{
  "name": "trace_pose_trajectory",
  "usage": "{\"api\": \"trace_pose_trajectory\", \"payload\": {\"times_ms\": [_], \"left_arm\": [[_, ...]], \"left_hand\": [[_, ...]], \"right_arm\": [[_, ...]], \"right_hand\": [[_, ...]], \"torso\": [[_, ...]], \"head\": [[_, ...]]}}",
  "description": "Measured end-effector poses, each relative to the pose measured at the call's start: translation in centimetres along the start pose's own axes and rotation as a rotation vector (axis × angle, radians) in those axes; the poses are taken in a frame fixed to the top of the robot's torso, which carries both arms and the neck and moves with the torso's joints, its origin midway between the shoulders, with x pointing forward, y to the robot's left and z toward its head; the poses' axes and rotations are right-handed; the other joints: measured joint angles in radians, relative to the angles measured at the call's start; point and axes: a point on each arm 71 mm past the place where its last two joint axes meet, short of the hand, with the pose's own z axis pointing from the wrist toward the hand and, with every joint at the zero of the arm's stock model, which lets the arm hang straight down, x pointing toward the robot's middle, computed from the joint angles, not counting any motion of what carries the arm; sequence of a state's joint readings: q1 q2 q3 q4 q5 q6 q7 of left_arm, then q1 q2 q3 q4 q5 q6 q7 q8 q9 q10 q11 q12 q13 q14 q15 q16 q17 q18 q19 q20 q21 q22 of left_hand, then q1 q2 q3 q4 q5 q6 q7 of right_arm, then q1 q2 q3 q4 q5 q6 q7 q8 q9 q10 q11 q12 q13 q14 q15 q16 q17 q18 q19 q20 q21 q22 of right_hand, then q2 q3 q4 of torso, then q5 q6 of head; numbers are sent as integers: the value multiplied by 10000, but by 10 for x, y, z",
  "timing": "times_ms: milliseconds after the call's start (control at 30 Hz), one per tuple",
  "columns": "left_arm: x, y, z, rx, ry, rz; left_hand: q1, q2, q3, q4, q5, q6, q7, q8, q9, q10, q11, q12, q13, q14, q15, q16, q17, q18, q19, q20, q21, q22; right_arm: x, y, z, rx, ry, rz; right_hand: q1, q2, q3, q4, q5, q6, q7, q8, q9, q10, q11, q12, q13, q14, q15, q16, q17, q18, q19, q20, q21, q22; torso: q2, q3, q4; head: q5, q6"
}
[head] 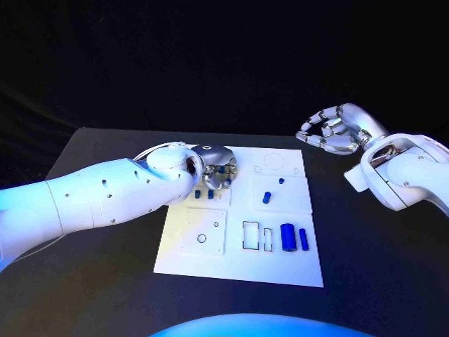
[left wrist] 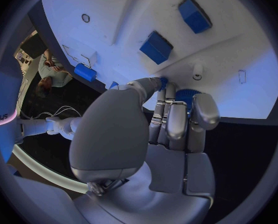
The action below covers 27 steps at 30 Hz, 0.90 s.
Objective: Assemble the parts on the task board
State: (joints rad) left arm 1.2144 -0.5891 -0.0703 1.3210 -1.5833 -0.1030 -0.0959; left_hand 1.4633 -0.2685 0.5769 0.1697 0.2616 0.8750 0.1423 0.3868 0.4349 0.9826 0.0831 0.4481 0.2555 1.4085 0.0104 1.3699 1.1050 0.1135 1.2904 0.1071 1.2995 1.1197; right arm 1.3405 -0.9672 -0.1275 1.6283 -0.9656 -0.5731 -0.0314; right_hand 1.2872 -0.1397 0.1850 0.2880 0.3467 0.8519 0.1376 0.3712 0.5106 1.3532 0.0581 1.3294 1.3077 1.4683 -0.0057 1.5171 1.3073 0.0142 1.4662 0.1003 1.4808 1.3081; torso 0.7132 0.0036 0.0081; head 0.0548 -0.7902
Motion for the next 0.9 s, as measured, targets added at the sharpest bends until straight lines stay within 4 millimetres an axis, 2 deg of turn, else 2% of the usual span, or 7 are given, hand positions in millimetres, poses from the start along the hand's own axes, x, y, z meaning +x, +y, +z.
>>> {"api": "trace_pose_trajectory", "payload": {"times_ms": [33, 200, 633, 900], "left_arm": [[0, 0, 0, -2, 2, -3], [1, 0, 0, -8, 22, -26], [1, 2, 0, -13, -126, -114], [-2, 4, -6, 28, -504, -276]], "left_hand": [[0, 0, 0, 0, 0, 50, -18, 0, 0, 52, -38, -4, -20, 30, -30, 0, 0, -60, 0, 0, 1, 22], [-12, 69, 83, -83, 0, 321, 10, 0, -78, 368, -36, -145, -88, 30, -30, 40, -35, -60, 52, -51, 83, 163], [-1, 78, 299, -244, -1, 546, 92, -232, -244, 776, 10, -732, -354, 140, 5, 87, -82, -58, 193, -48, 248, 370], [-1, 78, 359, -305, -1, 618, 93, -274, -282, 894, -22, -850, -396, 140, 5, 87, -92, -58, 196, -51, 288, 425]], "right_arm": [[0, 0, 0, -1, 0, -1], [0, 0, 0, -6, -2, -14], [0, 0, 0, -24, -9, -42], [-1, 0, 0, -17, -34, -51]], "right_hand": [[0, 0, 0, 0, 0, 0, 0, 0, 5, 0, 0, 0, 0, 0, 0, 0, 0, 0, 0, 0, 0, 0], [0, 0, 0, 0, 0, 0, 0, 0, 9, 0, 0, 0, -1, 0, 0, 0, 0, 0, 0, 0, 0, -1], [0, 0, 0, 0, 0, 0, 0, 0, 8, 0, 0, 0, -2, 0, 0, 0, 8, 0, 0, 0, 0, -2], [0, 0, 0, 0, 0, 0, 0, 0, 7, 0, 0, 0, -3, 0, 0, 0, 7, -1, 0, 0, 0, -4]], "torso": [[-2, 0, 0], [-8, 0, 5], [-10, -1, 7], [-10, -1, 8]], "head": [[0, 0], [-3, 1], [-12, 25], [-8, 74]]}}
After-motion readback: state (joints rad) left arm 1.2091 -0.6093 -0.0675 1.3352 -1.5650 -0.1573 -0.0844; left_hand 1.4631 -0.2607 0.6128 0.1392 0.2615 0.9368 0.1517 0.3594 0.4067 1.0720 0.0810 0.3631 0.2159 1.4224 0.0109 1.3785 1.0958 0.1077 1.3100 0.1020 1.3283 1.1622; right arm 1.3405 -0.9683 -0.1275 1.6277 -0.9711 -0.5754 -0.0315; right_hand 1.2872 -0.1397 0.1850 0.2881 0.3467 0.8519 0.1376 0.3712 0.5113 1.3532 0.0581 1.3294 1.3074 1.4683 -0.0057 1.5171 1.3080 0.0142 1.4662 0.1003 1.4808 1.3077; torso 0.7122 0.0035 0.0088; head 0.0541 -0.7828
